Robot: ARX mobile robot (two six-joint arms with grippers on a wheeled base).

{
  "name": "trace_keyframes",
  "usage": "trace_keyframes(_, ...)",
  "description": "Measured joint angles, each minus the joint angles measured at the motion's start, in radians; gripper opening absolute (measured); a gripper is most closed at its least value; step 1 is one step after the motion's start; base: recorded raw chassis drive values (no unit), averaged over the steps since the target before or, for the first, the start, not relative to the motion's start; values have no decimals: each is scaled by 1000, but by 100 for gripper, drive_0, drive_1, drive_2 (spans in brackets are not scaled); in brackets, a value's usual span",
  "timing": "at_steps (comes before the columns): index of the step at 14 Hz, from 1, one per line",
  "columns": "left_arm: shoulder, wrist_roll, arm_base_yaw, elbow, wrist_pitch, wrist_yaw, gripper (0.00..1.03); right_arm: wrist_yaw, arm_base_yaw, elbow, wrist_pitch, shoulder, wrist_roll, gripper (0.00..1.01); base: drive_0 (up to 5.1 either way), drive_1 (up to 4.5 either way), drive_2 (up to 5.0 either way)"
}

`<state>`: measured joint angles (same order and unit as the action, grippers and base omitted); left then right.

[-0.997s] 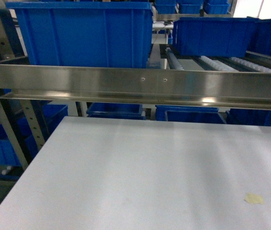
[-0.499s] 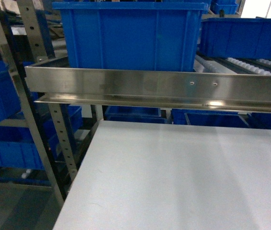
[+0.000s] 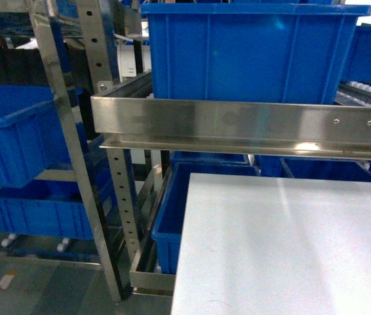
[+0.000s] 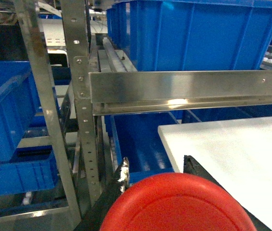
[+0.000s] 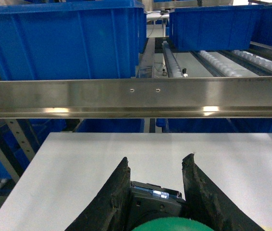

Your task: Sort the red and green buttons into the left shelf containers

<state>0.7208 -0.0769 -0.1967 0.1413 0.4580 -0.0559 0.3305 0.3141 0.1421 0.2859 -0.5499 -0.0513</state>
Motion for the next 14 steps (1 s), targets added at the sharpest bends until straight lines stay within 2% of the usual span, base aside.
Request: trace_keyframes(14,0,-2,0,0,0,0,27,-1,0,0,-2,2,0,29,-490,256,256)
